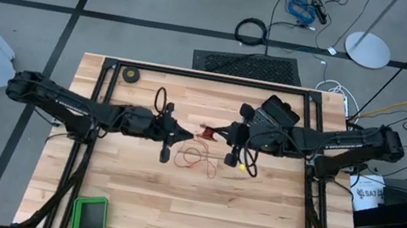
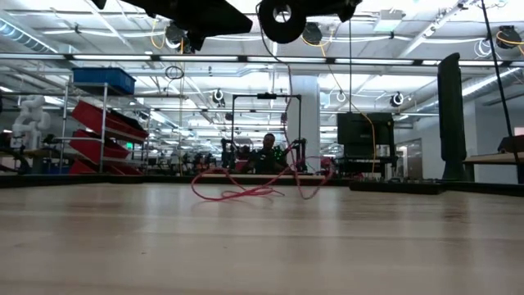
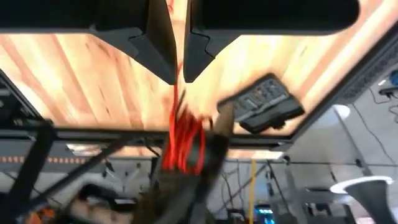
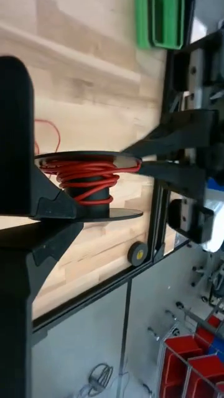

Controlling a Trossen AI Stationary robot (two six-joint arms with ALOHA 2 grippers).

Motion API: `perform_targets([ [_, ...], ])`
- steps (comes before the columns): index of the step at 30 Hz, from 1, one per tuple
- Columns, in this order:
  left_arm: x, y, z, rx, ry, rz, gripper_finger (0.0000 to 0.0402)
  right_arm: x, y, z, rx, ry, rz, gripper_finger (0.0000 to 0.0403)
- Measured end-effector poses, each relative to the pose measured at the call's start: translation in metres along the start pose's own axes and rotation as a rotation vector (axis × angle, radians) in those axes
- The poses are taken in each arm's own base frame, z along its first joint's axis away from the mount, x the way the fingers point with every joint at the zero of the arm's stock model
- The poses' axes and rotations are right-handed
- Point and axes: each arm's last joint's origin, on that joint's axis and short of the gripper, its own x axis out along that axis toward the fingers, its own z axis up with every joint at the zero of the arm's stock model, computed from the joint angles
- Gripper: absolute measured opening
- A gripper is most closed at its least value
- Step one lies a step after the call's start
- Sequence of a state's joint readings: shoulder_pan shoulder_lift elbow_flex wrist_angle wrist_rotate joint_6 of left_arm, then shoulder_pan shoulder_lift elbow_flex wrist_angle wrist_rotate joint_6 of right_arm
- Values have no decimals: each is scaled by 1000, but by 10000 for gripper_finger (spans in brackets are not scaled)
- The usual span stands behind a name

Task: Coil cords
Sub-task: Coil the red wire into the spool

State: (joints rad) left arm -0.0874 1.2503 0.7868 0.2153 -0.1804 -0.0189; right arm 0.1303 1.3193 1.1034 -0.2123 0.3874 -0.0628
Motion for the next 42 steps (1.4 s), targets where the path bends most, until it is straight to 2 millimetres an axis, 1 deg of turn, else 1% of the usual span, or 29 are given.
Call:
perform_targets([
  [6,-2,-12,-1,7,6,-36,36,-8,-4,4,45,-29,5,0],
  [11,-5,-23,-1,-33,3,-45,36,-15,-7,8,55,-53,4,0],
  [14,-4,-33,-3,-48,-9,-19,37,-18,-7,9,57,-59,4,0],
  [17,0,-44,-9,-37,-1,8,38,-19,-8,9,59,-65,3,0],
  [20,8,-54,-17,-60,11,9,56,-19,-8,9,53,-62,2,0],
  [25,27,-68,-34,-118,16,3,118,-20,-9,9,53,-64,2,0],
  [27,35,-73,-43,-129,16,41,141,-21,-9,10,57,-67,1,0],
  [30,45,-80,-56,-131,4,117,164,-25,-11,11,70,-75,1,0],
  [33,52,-88,-63,-144,-46,144,173,-31,-13,13,77,-87,-2,0],
  [37,58,-97,-69,-153,-115,165,173,-37,-16,13,85,-89,-2,0],
  [42,62,-97,-80,-132,-119,336,173,-39,-17,12,81,-71,-5,0],
])
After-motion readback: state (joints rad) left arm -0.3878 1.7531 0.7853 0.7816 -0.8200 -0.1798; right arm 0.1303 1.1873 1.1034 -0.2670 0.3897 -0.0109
